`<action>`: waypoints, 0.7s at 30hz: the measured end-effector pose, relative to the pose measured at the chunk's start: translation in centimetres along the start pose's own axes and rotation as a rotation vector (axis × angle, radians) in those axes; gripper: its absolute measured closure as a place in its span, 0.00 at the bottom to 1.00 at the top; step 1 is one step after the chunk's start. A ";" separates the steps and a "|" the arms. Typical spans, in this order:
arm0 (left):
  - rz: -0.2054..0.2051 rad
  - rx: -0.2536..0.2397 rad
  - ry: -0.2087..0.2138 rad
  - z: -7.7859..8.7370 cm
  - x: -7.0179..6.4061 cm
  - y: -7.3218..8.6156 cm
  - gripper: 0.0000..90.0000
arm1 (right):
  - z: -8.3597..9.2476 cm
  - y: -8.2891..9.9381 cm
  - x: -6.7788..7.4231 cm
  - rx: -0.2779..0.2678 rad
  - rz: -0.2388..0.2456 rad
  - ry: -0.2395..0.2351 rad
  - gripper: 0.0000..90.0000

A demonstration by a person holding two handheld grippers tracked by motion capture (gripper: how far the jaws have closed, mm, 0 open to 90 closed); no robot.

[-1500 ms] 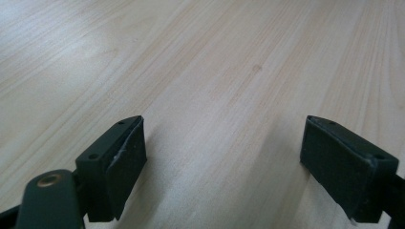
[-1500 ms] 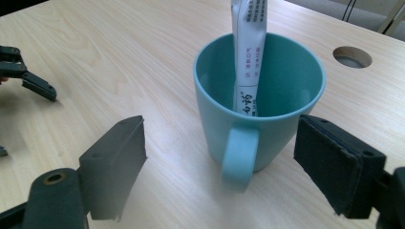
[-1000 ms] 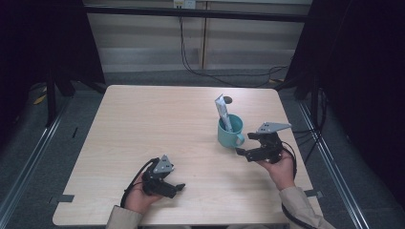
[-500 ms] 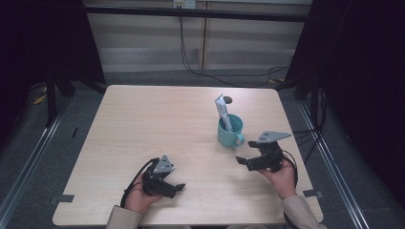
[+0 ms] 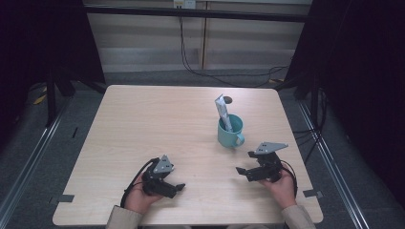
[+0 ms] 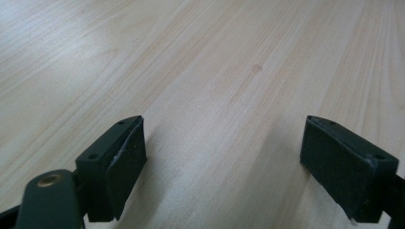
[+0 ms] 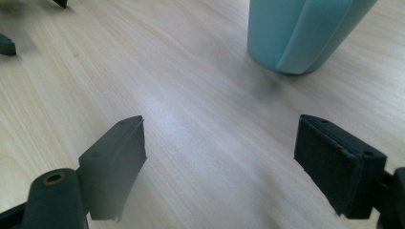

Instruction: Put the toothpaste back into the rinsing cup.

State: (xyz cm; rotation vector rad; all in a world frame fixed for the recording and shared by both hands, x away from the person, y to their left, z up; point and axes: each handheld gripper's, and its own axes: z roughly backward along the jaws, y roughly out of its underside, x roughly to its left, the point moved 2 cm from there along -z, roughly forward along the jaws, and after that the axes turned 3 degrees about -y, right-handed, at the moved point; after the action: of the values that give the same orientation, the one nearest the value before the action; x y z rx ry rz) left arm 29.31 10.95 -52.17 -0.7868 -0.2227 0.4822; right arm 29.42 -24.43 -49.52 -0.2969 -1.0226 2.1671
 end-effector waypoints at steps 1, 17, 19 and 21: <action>0.001 0.002 0.000 0.0 0.0 0.0 0.17 | -0.1 0.2 0.0 0.005 0.000 0.002 0.19; 0.001 -0.001 0.000 0.0 0.0 0.0 0.17 | -1.0 2.2 0.5 0.062 0.015 0.023 0.19; 0.001 0.000 0.001 0.0 0.0 0.0 0.17 | -1.1 2.4 0.5 0.067 0.016 0.028 0.19; 0.001 -0.001 0.000 0.0 0.0 0.0 0.17 | -1.1 2.5 0.5 0.068 0.015 0.029 0.19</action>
State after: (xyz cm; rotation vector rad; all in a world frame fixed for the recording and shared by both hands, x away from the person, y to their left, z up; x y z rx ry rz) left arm 29.31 10.95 -52.17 -0.7878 -0.2222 0.4829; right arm 28.34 -24.52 -52.11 -0.3045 -0.9308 2.1996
